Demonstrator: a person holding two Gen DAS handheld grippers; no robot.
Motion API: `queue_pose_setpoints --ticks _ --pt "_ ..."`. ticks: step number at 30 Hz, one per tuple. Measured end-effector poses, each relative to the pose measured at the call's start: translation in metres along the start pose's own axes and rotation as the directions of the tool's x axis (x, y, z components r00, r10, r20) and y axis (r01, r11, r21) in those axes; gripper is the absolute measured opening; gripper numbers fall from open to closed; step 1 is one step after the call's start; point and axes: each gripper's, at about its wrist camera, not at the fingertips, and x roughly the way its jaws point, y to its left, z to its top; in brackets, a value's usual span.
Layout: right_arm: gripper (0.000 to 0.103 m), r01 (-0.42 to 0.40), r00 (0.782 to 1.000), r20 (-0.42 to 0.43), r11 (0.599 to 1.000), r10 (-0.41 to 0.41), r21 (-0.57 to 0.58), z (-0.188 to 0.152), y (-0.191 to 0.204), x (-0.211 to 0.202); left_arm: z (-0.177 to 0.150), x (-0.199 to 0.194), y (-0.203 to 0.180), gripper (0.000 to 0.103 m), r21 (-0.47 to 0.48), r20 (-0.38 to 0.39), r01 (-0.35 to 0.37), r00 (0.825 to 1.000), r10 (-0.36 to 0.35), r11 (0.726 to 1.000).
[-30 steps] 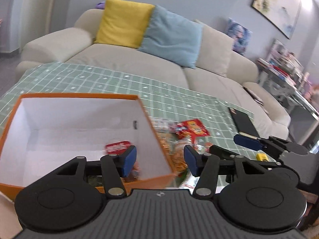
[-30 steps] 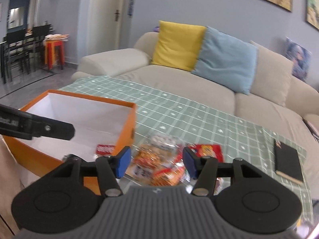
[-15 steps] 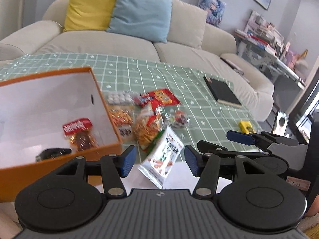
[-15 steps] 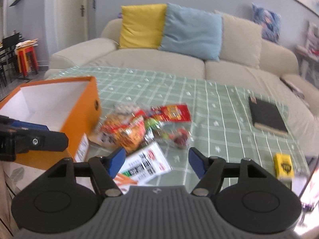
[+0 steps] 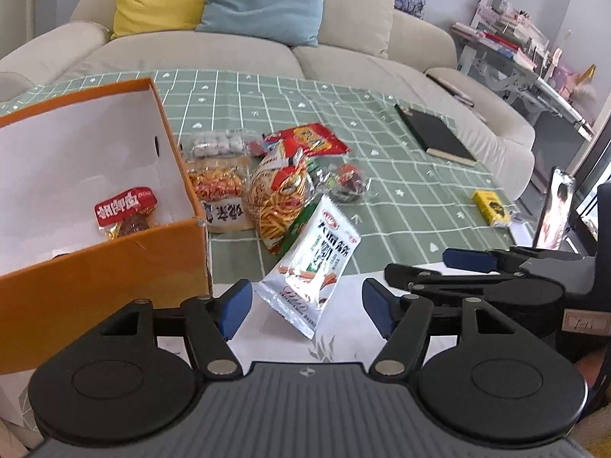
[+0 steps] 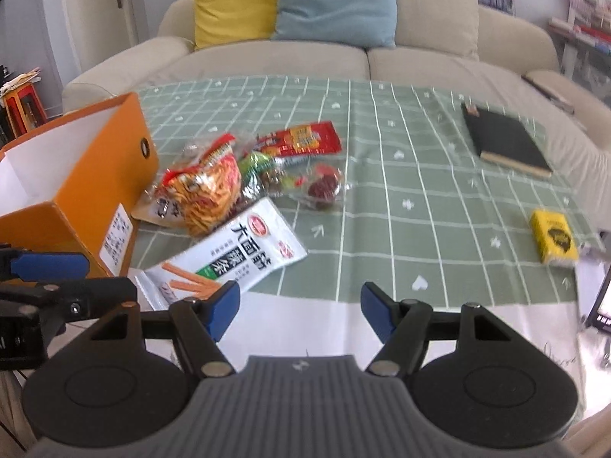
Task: Organize snacks
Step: 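Withdraw both tools from the box back toward the snacks, then grasp the green sausage with left tool while right tool grasps white spicy-strip pack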
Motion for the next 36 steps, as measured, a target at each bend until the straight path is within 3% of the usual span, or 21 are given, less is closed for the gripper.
queue_pose_setpoints --ticks 8,13,18,24,26,30,32,34,36 --pt "0.068 -0.008 0.999 -0.043 0.997 0.011 0.076 0.004 -0.014 0.015 0.001 0.025 -0.006 0.078 0.018 -0.040 0.001 0.999 0.000 1.000" --pt "0.063 0.007 0.999 -0.041 0.998 -0.005 0.063 0.008 -0.014 0.022 0.007 0.036 -0.027 0.077 0.187 0.009 -0.082 0.997 0.082 0.979" --pt "0.056 0.023 0.998 -0.057 0.994 -0.017 0.110 0.014 -0.025 0.031 0.018 0.064 -0.027 0.075 0.203 -0.096 -0.054 0.993 0.075 0.978" --pt "0.056 0.014 0.998 -0.057 0.990 -0.005 0.144 0.017 -0.032 0.036 0.009 0.087 -0.049 0.075 0.370 -0.095 -0.104 0.984 0.148 0.923" --pt "0.056 0.010 0.998 -0.061 0.991 -0.002 0.133 0.016 -0.031 0.037 0.008 0.089 -0.053 0.071 0.372 -0.102 -0.098 0.984 0.146 0.923" --pt "0.056 -0.004 0.998 -0.065 0.992 0.013 0.129 0.017 -0.030 0.039 0.006 0.078 -0.055 0.071 0.315 -0.127 0.044 0.992 -0.004 0.948" --pt "0.056 -0.021 0.997 -0.068 0.990 0.031 0.141 0.017 -0.031 0.040 0.006 0.075 -0.051 0.071 0.279 -0.134 0.068 0.991 -0.032 0.958" --pt "0.057 -0.044 0.996 -0.069 0.986 0.056 0.160 0.017 -0.032 0.041 0.007 0.072 -0.047 0.071 0.259 -0.116 0.048 0.993 -0.018 0.965" --pt "0.059 -0.072 0.994 -0.073 0.981 0.086 0.182 0.017 -0.032 0.042 0.010 0.070 -0.041 0.072 0.251 -0.085 -0.016 0.996 0.038 0.968"
